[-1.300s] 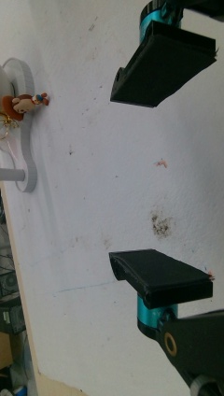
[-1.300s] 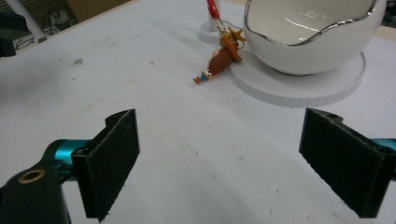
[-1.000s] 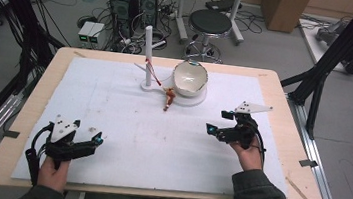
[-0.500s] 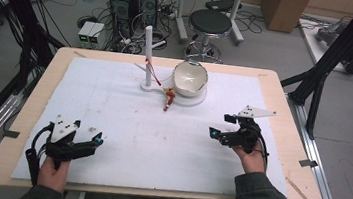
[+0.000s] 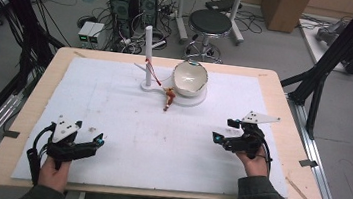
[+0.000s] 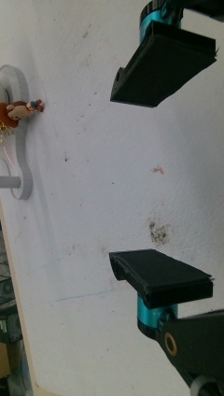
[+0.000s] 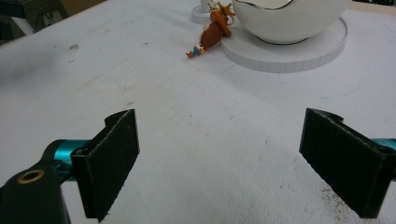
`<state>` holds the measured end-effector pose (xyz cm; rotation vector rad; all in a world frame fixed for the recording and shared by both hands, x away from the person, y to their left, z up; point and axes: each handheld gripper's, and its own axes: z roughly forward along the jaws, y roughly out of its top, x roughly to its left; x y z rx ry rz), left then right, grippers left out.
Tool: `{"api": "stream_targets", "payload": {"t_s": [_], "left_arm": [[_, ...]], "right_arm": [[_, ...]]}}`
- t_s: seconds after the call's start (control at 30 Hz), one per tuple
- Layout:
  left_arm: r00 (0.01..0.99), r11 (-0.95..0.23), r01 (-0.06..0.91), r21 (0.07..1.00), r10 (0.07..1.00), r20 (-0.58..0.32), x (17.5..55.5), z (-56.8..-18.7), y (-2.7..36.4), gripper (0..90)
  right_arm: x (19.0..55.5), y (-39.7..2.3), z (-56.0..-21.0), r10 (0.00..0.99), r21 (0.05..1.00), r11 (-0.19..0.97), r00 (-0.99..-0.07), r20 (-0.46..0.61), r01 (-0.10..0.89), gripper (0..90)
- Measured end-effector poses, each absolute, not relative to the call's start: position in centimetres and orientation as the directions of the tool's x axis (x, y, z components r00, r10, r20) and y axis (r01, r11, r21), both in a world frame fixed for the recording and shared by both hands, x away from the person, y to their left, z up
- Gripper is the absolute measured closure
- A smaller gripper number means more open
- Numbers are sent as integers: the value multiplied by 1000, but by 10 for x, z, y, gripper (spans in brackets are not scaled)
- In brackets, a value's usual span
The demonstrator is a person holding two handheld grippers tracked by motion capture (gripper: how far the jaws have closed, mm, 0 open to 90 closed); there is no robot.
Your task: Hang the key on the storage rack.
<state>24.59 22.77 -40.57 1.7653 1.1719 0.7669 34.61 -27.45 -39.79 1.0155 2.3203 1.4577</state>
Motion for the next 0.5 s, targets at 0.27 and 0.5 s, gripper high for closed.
{"api": "stream_targets", "payload": {"t_s": [0.27, 0.5], "left_arm": [[374, -191, 400, 896, 927, 30, 246, -406, 228, 197], [373, -188, 401, 896, 927, 27, 247, -406, 228, 197]], "right_arm": [[342, -278, -398, 653, 863, 276, -742, 154, 423, 111], [338, -276, -402, 643, 859, 285, -749, 158, 426, 111]]}}
